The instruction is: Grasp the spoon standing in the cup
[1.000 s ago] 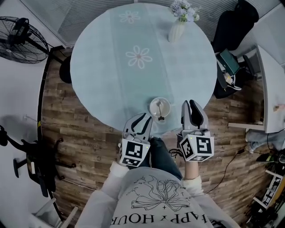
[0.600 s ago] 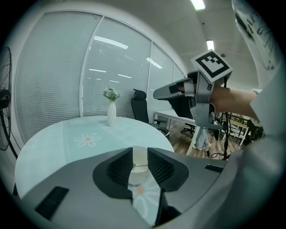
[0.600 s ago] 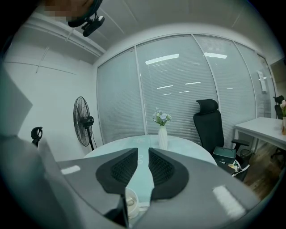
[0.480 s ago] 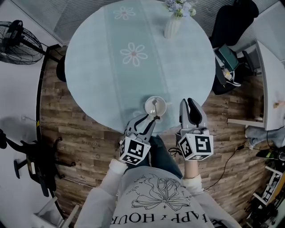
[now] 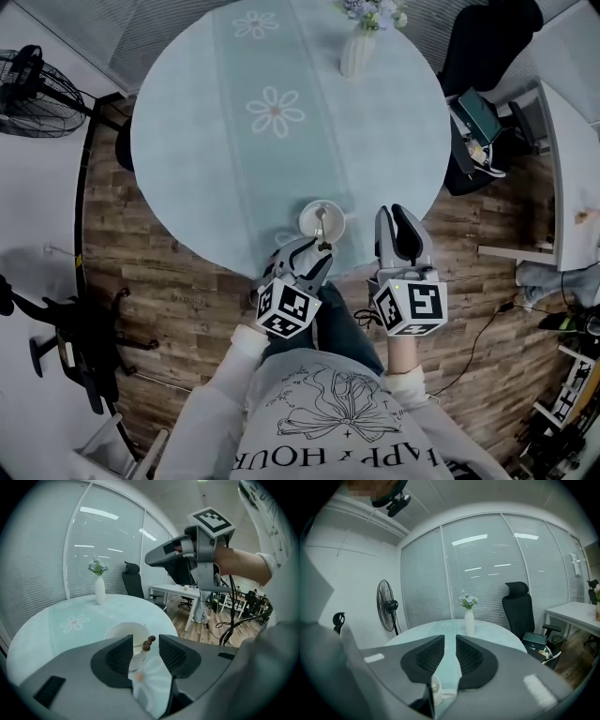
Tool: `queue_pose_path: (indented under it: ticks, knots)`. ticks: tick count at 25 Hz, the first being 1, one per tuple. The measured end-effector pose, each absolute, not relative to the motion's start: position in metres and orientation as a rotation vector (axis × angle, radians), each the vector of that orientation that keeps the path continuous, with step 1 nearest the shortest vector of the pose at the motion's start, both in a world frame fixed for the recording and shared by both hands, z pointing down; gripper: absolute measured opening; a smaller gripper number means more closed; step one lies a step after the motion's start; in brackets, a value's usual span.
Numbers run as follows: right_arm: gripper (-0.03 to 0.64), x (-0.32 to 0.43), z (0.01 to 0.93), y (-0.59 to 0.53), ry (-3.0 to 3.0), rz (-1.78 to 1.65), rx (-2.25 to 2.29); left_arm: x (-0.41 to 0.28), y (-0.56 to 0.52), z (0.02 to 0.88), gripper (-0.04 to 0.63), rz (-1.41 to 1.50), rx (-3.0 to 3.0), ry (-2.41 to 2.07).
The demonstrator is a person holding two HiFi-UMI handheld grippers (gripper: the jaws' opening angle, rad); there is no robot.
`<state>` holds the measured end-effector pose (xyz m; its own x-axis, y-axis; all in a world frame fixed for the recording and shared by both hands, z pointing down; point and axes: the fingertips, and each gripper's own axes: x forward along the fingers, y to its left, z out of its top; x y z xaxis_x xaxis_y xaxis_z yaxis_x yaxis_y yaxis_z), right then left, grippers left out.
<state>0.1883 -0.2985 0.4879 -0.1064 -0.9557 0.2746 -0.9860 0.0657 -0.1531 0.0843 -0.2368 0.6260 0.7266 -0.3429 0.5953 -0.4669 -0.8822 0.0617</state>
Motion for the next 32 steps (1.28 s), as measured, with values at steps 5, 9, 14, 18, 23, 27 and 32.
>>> queue_pose_path:
  ticks: [5,9,14,18,23,27,32]
  knots:
    - [0.084,0.193,0.490,-0.297,-2.208,0.467,2.032,0.093,-0.237,0.635,0.160,0.917,2.719,-0.633]
    - [0.084,0.199,0.493,-0.294,-2.188,0.477,2.045,0.098,-0.237,0.640,0.160,0.930,2.713,-0.622]
    - [0.084,0.202,0.496,-0.291,-2.170,0.487,2.056,0.100,-0.240,0.643,0.105,0.923,2.706,-0.657]
    - [0.084,0.202,0.497,-0.290,-2.170,0.496,2.058,0.102,-0.241,0.642,0.098,0.920,2.709,-0.669]
    - [0.084,0.201,0.496,-0.289,-2.170,0.494,2.064,0.100,-0.246,0.637,0.094,0.876,2.696,-0.709]
    - [0.084,0.201,0.492,-0.289,-2.176,0.484,2.066,0.098,-0.256,0.624,0.089,0.805,2.682,-0.747]
    - [0.084,0.200,0.486,-0.289,-2.196,0.470,2.067,0.094,-0.268,0.606,0.075,0.727,2.659,-0.816]
